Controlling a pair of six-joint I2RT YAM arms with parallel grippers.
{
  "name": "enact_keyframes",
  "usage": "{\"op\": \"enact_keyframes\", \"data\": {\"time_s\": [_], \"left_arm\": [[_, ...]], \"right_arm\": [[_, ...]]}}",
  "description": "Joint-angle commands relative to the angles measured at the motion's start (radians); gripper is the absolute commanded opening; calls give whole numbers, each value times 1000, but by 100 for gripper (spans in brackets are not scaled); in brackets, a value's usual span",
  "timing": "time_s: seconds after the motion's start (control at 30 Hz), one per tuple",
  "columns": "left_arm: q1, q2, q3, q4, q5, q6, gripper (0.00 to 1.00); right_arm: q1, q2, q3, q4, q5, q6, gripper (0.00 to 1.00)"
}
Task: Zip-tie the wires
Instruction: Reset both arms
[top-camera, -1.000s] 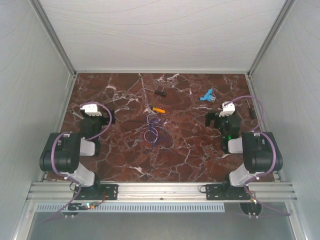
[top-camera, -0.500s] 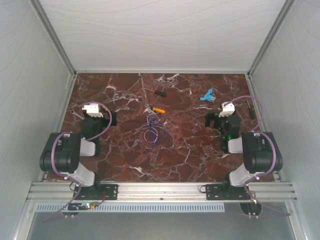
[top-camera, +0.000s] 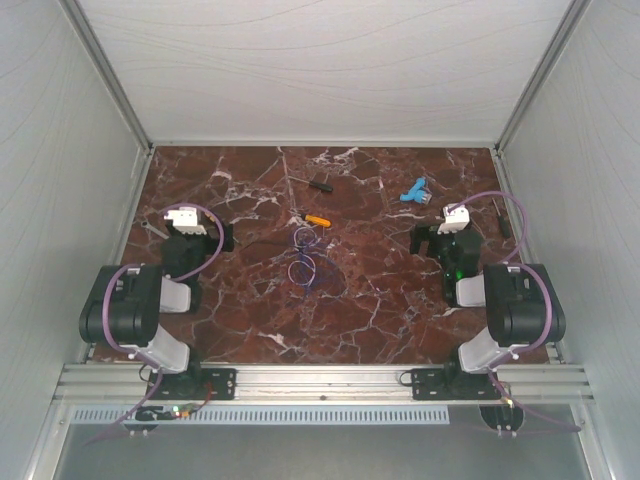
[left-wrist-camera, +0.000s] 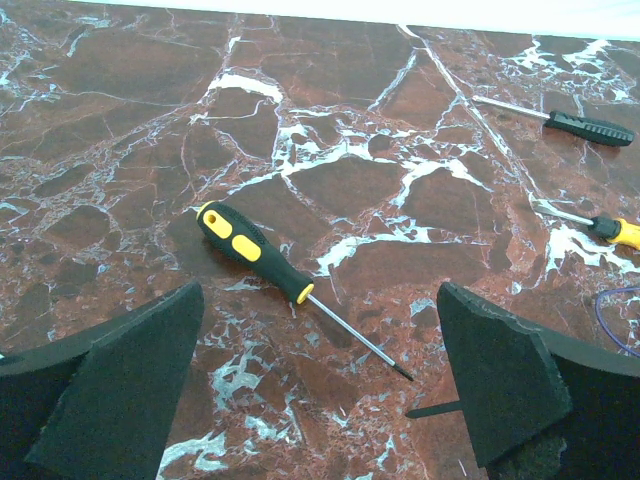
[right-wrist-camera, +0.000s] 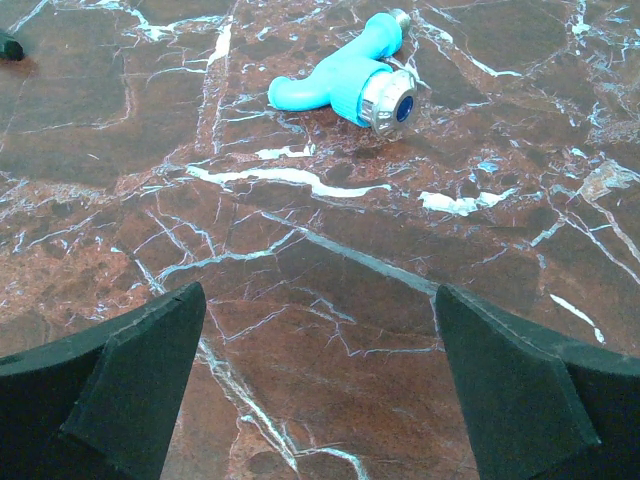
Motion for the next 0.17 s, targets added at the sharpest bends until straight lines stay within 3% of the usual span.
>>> {"op": "enact_keyframes", "data": {"time_s": [0.0,0.13], "left_arm": [[1,-8,7,44,21,-7,100],[0,-8,7,44,21,-6,100]], "right_arm": [[-4,8,7,23,-7,12,98],[-3,6,5,24,-7,11,98]]}}
